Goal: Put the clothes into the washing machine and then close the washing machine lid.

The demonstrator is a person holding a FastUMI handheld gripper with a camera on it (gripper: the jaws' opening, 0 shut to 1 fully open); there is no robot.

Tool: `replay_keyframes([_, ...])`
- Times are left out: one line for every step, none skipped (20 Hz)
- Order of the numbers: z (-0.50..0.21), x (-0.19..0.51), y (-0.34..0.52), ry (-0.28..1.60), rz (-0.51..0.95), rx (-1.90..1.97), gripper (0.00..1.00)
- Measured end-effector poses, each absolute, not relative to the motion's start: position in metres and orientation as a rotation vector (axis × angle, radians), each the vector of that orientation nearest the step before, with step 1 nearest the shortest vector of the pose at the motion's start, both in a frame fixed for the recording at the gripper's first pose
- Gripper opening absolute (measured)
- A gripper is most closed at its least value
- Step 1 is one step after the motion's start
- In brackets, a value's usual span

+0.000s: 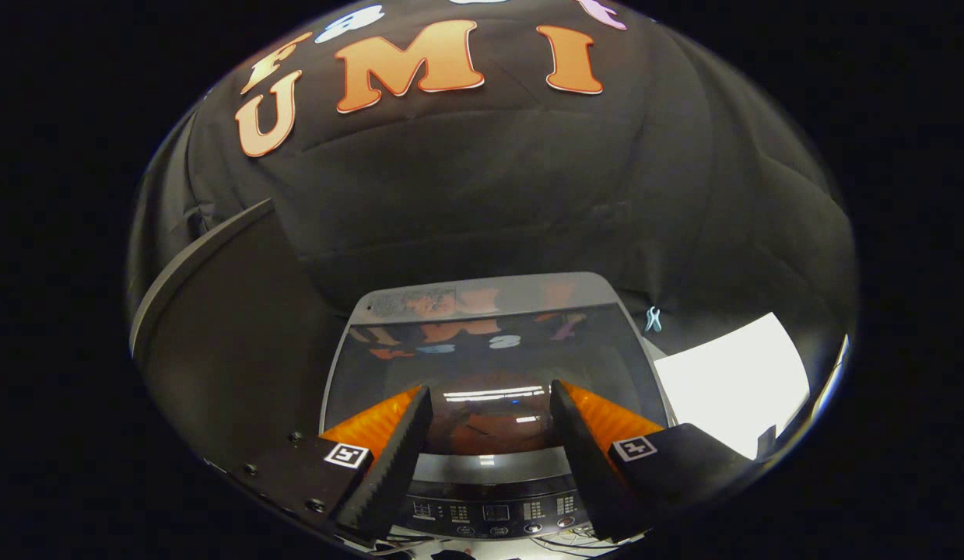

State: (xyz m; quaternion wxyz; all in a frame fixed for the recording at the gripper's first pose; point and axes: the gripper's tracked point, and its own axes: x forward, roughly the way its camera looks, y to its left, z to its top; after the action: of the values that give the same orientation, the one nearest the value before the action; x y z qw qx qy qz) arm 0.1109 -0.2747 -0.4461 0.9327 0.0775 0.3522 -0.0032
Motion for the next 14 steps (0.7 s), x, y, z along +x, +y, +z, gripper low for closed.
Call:
replay_keyframes([-0.449,0.109,-0.275,0.731,-0.005,0.16,0.98])
replay_keyframes([-0.454,0.108,-0.275,0.741,-0.004,0.16,0.98])
replay_keyframes([-0.458,0.106,-0.275,0.753,-0.003,0.159,0.98])
replay_keyframes([-0.463,0.105,-0.275,0.764,-0.002,0.162,0.98])
replay_keyframes([-0.466,0.104,-0.275,0.769,0.0,0.168,0.98])
replay_keyframes([-0.466,0.103,-0.275,0.77,-0.002,0.168,0.98])
replay_keyframes([-0.46,0.103,-0.276,0.761,-0.001,0.171,0.98])
replay_keyframes([-0.452,0.104,-0.276,0.742,-0.001,0.174,0.98])
replay_keyframes([-0.44,0.107,-0.276,0.717,0.003,0.176,0.98])
replay_keyframes([-0.426,0.11,-0.276,0.692,0.01,0.176,0.98])
replay_keyframes([-0.413,0.11,-0.278,0.675,0.006,0.162,0.98])
replay_keyframes([-0.403,0.109,-0.279,0.655,0.008,0.149,0.98])
replay_keyframes([-0.388,0.11,-0.279,0.627,0.01,0.144,0.98])
replay_keyframes([-0.371,0.108,-0.277,0.598,0.012,0.15,0.98])
